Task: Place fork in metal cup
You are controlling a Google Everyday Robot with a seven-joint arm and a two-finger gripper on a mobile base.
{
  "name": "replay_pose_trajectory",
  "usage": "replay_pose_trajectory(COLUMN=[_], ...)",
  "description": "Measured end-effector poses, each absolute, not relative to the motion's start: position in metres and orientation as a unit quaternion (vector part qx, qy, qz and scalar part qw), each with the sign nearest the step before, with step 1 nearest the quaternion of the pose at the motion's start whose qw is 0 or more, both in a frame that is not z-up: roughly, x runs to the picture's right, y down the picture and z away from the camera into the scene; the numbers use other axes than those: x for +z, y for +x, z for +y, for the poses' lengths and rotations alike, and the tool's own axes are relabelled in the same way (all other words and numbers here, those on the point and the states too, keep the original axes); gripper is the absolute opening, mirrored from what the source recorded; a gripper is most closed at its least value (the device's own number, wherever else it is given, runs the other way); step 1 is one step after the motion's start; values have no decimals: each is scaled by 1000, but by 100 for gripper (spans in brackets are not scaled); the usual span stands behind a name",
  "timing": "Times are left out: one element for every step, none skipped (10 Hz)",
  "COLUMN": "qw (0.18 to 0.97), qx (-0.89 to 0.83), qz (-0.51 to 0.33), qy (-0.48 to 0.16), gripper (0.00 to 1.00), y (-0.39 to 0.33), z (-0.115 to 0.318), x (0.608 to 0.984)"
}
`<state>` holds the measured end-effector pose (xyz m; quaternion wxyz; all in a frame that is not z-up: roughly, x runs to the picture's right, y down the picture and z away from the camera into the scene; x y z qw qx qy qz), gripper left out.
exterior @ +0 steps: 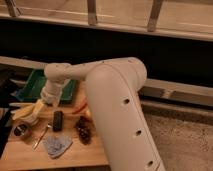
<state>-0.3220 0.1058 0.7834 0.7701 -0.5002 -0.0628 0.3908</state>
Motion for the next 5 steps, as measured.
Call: replay_pose_trajectory(qw=[769,768,767,766,765], qx=[382,376,372,366,360], qz=[-67,-69,-71,-74,-77], qy=[-508,-514,-517,-523,-528], gripper=[73,73,73,73,73], y=[-335,-342,-345,-348,-353], z=[110,114,116,119,123], x=[785,785,787,789,791])
